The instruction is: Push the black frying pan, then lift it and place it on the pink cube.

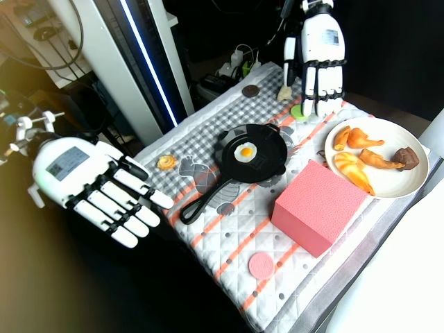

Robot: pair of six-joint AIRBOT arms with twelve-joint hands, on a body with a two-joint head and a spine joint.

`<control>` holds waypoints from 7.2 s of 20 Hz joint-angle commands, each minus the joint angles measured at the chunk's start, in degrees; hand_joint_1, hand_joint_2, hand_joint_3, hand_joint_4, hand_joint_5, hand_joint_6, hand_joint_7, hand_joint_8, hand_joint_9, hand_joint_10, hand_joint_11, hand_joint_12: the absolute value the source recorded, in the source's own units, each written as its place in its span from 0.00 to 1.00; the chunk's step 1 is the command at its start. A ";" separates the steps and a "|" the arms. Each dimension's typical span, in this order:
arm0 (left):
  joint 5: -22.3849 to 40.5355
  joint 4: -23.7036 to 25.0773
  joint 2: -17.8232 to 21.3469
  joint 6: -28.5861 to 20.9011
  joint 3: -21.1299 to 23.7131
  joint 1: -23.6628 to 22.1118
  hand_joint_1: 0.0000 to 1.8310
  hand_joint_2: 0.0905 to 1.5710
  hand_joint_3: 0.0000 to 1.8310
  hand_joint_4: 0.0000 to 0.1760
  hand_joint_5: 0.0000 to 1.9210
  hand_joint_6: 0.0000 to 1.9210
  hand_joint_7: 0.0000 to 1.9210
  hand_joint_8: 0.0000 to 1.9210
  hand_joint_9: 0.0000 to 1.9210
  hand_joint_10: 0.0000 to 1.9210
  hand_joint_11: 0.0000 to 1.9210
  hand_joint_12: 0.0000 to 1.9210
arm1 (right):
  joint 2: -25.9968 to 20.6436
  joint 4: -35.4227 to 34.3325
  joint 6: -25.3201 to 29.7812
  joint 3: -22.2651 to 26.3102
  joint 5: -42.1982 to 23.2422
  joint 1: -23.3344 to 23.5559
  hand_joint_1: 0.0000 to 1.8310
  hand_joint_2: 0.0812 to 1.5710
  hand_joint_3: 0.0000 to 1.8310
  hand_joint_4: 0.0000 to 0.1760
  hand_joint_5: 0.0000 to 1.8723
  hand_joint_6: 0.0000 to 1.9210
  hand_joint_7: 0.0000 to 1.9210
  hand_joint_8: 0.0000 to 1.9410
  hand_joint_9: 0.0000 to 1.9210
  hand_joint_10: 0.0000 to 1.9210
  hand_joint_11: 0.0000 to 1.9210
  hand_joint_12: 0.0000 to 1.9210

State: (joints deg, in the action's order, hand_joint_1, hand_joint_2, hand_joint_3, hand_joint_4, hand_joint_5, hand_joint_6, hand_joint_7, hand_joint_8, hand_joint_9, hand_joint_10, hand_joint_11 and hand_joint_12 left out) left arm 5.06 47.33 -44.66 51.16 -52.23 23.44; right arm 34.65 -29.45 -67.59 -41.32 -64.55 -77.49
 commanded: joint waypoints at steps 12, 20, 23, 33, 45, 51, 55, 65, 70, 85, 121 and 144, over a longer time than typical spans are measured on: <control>3.26 1.26 -3.51 0.05 -1.52 -0.52 0.24 0.82 0.00 0.00 0.32 0.00 0.28 0.00 0.26 0.00 0.00 0.66 | 0.26 -0.28 0.21 0.08 -8.97 0.18 0.16 0.77 0.00 0.12 0.00 0.00 0.00 0.00 0.00 0.00 0.00 0.33; 2.43 2.14 -8.37 0.06 -4.20 -0.08 0.26 0.81 0.00 0.02 0.30 0.00 0.26 0.00 0.24 0.00 0.00 0.62 | 0.53 -0.64 0.36 0.00 -9.60 0.14 0.18 0.76 0.00 0.23 0.00 0.00 0.00 0.00 0.01 0.00 0.00 0.52; 2.81 2.22 -9.40 0.07 -4.54 -0.08 0.28 0.81 0.00 0.06 0.30 0.00 0.25 0.00 0.23 0.00 0.00 0.61 | 0.54 -0.74 0.49 0.01 -9.74 -0.02 0.17 0.77 0.00 0.25 0.00 0.00 0.00 0.00 0.02 0.00 0.00 0.57; 6.29 3.66 -13.22 0.07 -5.62 -1.06 0.27 0.83 0.00 0.00 0.31 0.01 0.24 0.00 0.22 0.01 0.00 0.58 | 0.74 -0.88 0.53 -0.05 -9.74 -0.21 0.17 0.77 0.00 0.23 0.00 0.00 0.00 0.00 0.00 0.00 0.00 0.17; 7.89 3.76 -15.18 0.00 -6.63 -2.41 0.26 0.82 0.00 0.00 0.29 0.01 0.25 0.00 0.25 0.01 0.00 0.63 | 0.81 -0.87 0.56 -0.06 -9.80 -0.28 0.18 0.78 0.00 0.01 0.00 0.00 0.00 0.00 0.00 0.00 0.00 0.01; 6.36 4.87 -11.63 0.01 -4.41 -2.39 0.28 0.82 0.00 0.00 0.34 0.02 0.30 0.01 0.29 0.03 0.00 0.72 | 0.82 -0.88 1.24 -0.01 -10.08 -0.60 0.18 0.77 0.00 0.04 0.00 0.00 0.00 0.00 0.00 0.00 0.01 0.00; 8.31 5.06 -10.56 -0.03 -2.73 -2.24 0.23 0.84 0.00 0.00 0.34 0.07 0.36 0.00 0.25 0.26 0.01 0.75 | 0.81 -1.10 1.30 0.09 -10.15 -0.60 0.19 0.77 0.00 0.09 0.00 0.00 0.00 0.00 0.00 0.00 0.01 0.01; 17.57 39.82 -14.04 -40.88 -6.50 -6.17 0.21 0.86 0.00 0.00 0.32 0.03 0.31 0.00 0.29 0.08 0.00 0.70 | 0.97 -1.28 1.48 0.19 -10.84 -0.78 0.15 0.77 0.00 0.08 0.00 0.00 0.00 0.00 0.00 0.00 0.00 0.13; 17.66 39.72 -15.04 -40.88 -7.06 -6.31 0.15 0.88 0.00 0.00 0.29 0.01 0.26 0.00 0.23 0.04 0.00 0.66 | 1.04 -1.28 1.59 0.18 -10.92 -0.78 0.17 0.77 0.00 0.03 0.00 0.00 0.00 0.00 0.00 0.00 0.00 0.07; 16.33 50.29 -14.31 -47.03 -6.47 -7.10 0.26 0.86 0.00 0.00 0.26 0.26 0.36 0.00 0.24 0.27 0.00 0.72 | 1.28 -1.58 1.69 0.18 -11.00 -1.10 0.16 0.77 0.00 0.00 0.00 0.00 0.00 0.00 0.00 0.00 0.00 0.07; 14.46 54.89 -24.07 -49.57 -12.33 -7.65 0.23 0.84 0.00 0.05 0.28 0.19 0.29 0.01 0.26 0.01 0.00 0.53 | 1.45 -1.63 1.78 -0.04 -11.50 -1.26 0.15 0.80 0.00 0.07 0.00 0.00 0.00 0.00 0.00 0.00 0.00 0.00; 12.87 49.54 -28.65 -44.18 -15.04 -7.59 0.39 0.84 0.02 0.17 0.30 0.02 0.22 0.00 0.18 0.01 0.00 0.36 | 1.45 -1.54 1.88 -0.25 -11.52 -1.25 0.16 0.80 0.00 0.00 0.00 0.00 0.00 0.00 0.00 0.00 0.00 0.00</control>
State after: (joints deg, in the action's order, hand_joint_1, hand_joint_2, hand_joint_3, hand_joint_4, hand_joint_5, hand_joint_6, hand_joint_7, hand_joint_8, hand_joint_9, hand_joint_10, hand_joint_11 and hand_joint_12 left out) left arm 17.54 98.54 -73.41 7.05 -67.26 16.34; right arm 36.21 -31.22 -66.00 -41.08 -69.17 -78.94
